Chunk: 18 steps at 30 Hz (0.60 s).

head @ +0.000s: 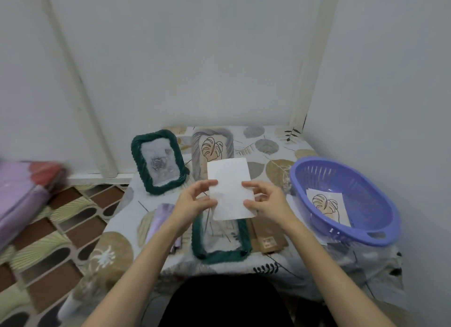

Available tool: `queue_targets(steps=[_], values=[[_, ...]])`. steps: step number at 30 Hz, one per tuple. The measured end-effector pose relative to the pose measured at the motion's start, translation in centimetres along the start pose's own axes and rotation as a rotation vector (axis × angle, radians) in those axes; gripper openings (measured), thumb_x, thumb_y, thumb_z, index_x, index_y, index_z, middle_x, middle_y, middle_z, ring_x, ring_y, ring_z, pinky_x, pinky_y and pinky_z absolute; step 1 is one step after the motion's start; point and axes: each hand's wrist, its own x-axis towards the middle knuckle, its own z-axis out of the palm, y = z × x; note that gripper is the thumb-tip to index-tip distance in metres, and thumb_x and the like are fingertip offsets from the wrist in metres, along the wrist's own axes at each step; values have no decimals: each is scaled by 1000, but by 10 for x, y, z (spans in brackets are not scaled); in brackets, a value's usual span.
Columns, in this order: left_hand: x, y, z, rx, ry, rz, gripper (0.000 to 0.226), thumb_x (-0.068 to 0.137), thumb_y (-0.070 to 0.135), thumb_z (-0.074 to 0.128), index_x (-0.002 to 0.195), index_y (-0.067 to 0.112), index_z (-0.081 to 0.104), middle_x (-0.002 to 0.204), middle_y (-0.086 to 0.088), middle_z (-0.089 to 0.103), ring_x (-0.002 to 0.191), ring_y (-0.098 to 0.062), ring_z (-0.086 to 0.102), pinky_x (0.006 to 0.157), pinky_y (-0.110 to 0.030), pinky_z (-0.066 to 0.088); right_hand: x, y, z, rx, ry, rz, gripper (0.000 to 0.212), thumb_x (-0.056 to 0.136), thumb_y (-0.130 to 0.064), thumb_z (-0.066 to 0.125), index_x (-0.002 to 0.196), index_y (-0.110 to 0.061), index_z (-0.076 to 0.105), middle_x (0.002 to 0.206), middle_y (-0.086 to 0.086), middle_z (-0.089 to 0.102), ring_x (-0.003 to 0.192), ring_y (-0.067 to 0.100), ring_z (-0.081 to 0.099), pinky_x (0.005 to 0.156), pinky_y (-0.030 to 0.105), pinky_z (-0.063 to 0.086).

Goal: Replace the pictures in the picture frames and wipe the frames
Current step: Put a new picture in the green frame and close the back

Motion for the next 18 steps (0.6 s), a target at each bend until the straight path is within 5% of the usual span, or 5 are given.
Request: queue_targets(steps=[4,10,14,18], values=[[-4,-11,-27,297,61,-22,36,79,-5,65,112,7,59,113,-1,59,80,-7,64,66,-11,52,9,13,24,-186,-50,65,44,70,-8,74,103,-37,63,99,-2,59,77,18,59,81,34,55],[1,-39,-41,664,-21,-92,40,76,5,70,114,16,62,119,-1,62,114,-18,56,93,-20,41,12,29,33,-355,-137,122,42,77,-4,69,116,-18,62,82,-5,51,62,3,44,62,13,40],[-2,-42,-34,763,-94,-134,47,77,9,72,121,12,58,120,-20,61,112,-37,54,86,-34,44,11,36,31,-463,-183,130,44,75,-6,70,116,-19,62,85,-2,53,67,7,48,58,9,38],[-3,-54,-38,866,-162,-112,54,74,17,75,123,19,54,127,-4,57,108,-12,50,82,-15,34,9,43,30,-533,-239,106,48,73,-8,72,120,-16,61,86,0,56,70,11,50,58,9,37]])
